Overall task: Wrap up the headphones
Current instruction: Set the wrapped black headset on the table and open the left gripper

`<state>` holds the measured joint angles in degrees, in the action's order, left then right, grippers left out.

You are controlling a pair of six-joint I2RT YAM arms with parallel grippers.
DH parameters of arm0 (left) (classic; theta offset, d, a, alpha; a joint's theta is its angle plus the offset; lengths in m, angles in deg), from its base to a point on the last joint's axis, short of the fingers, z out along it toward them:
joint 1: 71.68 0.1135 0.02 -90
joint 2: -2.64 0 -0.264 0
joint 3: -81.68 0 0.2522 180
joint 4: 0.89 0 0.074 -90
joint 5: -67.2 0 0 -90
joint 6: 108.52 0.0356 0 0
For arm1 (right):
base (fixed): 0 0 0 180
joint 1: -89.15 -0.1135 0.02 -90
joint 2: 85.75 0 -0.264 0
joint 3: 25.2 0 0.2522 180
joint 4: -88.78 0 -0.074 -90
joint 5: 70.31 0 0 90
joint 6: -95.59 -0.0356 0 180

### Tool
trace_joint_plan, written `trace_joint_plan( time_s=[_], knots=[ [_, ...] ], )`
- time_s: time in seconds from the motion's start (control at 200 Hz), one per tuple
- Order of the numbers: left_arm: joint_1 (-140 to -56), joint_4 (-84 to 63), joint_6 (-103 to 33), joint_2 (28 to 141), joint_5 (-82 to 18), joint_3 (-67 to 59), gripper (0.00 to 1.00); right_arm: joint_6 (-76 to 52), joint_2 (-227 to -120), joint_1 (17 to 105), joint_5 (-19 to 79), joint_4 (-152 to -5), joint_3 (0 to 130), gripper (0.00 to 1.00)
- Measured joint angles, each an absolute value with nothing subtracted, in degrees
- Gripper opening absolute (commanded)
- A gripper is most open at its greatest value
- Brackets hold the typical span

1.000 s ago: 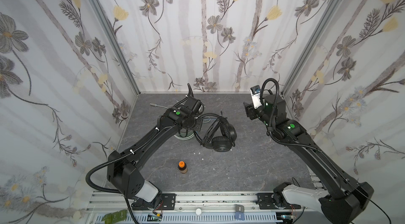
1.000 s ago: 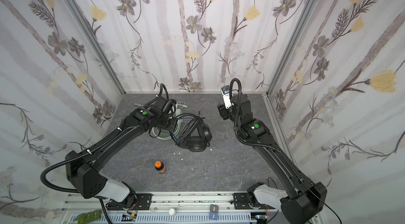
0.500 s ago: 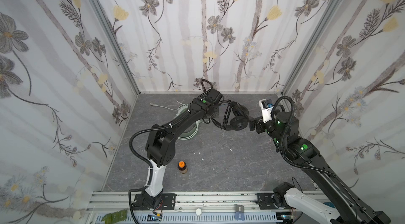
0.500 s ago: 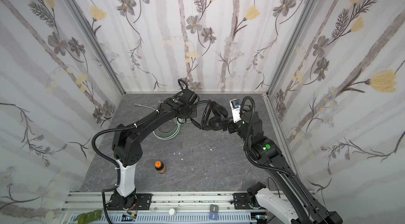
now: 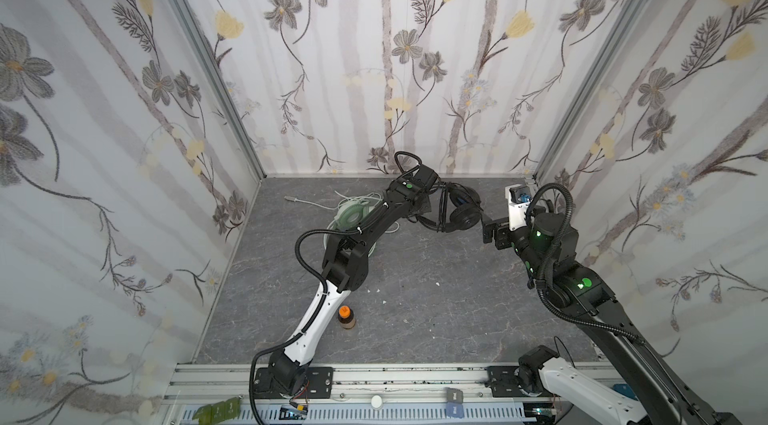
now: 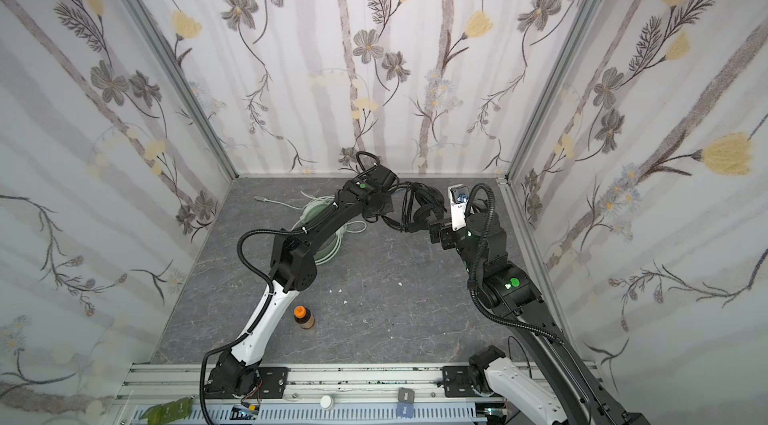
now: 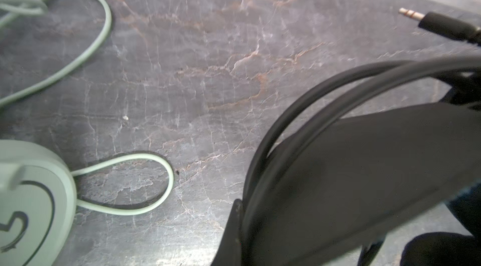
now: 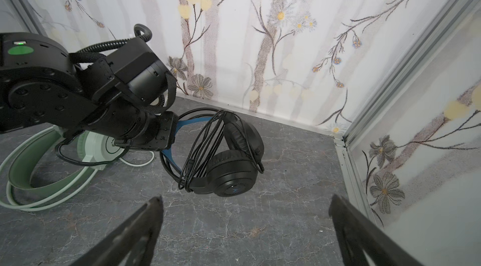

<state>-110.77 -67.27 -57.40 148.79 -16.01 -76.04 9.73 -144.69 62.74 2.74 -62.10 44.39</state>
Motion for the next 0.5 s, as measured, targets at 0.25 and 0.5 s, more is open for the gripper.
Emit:
trace_joint_plan(
  time_s=[0.25,0.5],
  knots=[
    [-111.1,-67.5,-60.4,149.9,-17.7,-73.9,0.03,9.7,-146.3,63.0,2.8,-62.2,45.2,1.00],
    [-111.2,-67.6,-62.9,152.0,-18.1,-73.8,0.11,9.8,-147.0,63.4,3.1,-62.5,46.0,1.00]
  ],
)
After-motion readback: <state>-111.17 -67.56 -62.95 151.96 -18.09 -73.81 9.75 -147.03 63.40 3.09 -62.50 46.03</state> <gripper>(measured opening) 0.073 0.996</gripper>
